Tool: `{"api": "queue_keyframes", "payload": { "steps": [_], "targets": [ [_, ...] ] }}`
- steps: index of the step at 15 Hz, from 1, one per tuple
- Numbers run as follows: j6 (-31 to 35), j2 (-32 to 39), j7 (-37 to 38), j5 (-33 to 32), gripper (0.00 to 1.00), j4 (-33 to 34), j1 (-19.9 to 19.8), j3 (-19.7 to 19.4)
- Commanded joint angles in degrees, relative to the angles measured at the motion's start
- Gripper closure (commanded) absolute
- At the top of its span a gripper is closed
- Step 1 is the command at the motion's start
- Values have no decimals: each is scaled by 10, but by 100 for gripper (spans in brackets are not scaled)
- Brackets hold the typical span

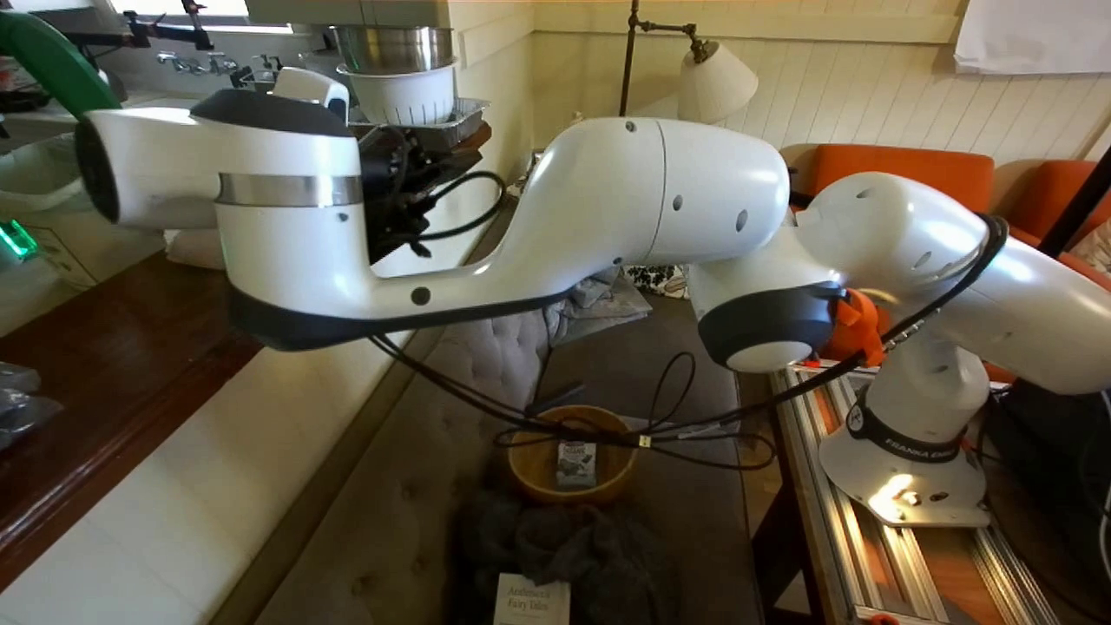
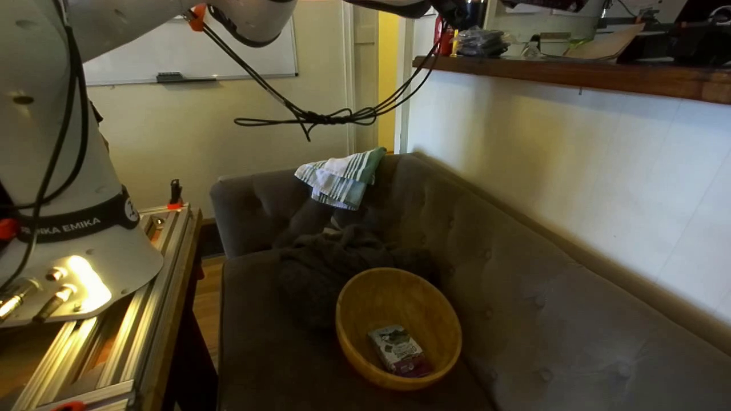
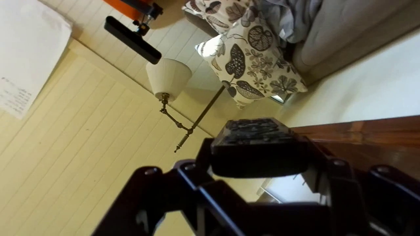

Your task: Remove the black remote from the top counter and put it in the wooden bowl

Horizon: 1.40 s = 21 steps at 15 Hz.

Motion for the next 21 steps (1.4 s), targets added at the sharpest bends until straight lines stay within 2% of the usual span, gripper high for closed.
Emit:
{"api": "queue_keyframes", "payload": {
  "steps": [1, 4, 11, 12, 15, 17, 21],
  "targets": [
    [-18, -28, -121, -16, 61, -3, -37, 25],
    [-17, -62, -136, 31, 61, 1, -68, 67],
    [-153, -117, -109, 151, 61, 3, -110, 119],
    [-122, -170, -73, 200, 61, -95, -107, 105],
    [-130, -196, -26, 289, 61, -123, -128, 119],
    [-130, -182, 8, 350, 61, -94, -148, 142],
    [-14, -175, 54, 431, 61, -101, -168, 173]
  ]
}}
